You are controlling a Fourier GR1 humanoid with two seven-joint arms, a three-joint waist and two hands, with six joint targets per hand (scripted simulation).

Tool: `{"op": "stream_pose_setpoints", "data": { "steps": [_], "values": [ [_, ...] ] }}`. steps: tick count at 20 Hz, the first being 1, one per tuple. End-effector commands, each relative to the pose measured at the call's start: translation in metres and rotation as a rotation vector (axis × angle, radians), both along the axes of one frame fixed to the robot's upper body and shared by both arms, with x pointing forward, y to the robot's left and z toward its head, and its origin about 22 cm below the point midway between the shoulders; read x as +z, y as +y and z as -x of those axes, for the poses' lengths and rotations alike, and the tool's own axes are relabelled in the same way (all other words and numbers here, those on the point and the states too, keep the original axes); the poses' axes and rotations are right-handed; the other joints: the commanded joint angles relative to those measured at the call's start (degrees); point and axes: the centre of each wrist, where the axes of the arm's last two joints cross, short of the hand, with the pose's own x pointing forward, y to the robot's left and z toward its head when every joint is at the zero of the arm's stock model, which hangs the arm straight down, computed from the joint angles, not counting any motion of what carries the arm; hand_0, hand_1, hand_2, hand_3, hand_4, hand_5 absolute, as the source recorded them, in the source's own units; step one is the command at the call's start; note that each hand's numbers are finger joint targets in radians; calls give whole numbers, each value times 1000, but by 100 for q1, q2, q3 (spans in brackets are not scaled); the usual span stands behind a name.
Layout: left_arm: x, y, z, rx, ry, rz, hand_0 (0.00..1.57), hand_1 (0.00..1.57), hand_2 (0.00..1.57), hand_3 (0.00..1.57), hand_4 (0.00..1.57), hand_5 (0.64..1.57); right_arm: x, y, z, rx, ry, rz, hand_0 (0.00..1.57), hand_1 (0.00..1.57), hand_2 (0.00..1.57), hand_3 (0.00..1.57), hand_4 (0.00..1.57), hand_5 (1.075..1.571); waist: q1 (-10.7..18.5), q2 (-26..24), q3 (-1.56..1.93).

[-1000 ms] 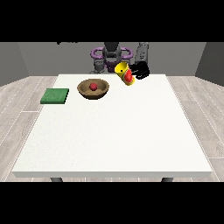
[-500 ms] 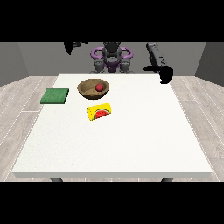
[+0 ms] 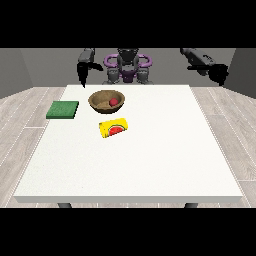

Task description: Pick the cup and pour the ball into the bowl, then pick the bowl and place it on the pad

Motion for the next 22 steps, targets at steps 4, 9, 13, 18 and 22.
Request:
{"op": "stream_pose_setpoints", "data": {
  "steps": [4, 9, 13, 18, 22],
  "values": [
    [84, 13, 4, 43, -31, -88, 0, 0, 0, 0, 0, 1523, -72, -4, -19, 9, 73, -81, 0, 0, 0, 0, 386, 1570, -18, 161, 11],
    [115, 18, 9, 27, -43, -103, 0, 0, 0, 0, 0, 1543, -84, -16, -43, 7, 105, -73, 0, 0, 0, 0, 297, 1571, -39, 151, 3],
    [125, 9, 12, -6, -72, -124, 0, 0, 0, 0, 0, 1542, -108, -38, -50, -28, 124, -122, 0, 0, 0, 0, 307, 1568, 104, 118, 6],
    [142, 19, 15, 11, -79, -80, 0, 0, 0, 0, 0, 1540, -94, -31, -76, -14, 208, -145, 0, 0, 0, 0, 404, 1570, 6, 86, 1],
    [159, 33, 27, -20, -87, -87, 0, 0, 0, 0, 0, 1537, -114, -45, -72, -58, 193, -150, 0, 0, 0, 0, 401, 1571, 118, 134, 2]
  ]
}}
